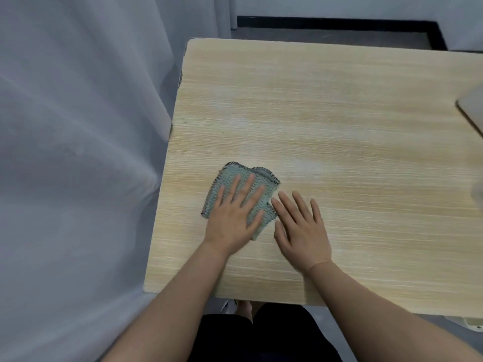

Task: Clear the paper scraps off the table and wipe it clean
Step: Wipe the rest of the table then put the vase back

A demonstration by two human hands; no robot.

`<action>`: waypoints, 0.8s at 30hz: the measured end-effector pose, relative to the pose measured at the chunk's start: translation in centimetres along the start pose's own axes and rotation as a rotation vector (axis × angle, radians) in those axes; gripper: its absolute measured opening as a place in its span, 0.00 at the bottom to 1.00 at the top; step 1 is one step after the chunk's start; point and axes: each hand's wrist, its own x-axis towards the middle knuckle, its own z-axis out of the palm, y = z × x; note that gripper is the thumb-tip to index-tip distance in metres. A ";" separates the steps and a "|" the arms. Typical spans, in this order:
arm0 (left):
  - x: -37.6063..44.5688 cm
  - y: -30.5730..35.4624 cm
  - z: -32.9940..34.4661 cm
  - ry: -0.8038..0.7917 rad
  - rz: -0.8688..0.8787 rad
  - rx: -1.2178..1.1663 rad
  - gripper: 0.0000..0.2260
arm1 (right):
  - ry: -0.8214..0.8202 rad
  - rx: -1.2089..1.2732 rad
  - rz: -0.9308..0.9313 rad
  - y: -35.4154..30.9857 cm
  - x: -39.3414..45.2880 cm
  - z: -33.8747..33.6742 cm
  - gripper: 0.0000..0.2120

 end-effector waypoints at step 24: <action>10.8 -1.3 -2.9 0.018 -0.216 -0.056 0.29 | 0.077 0.154 0.148 5.1 20.3 -4.8 0.24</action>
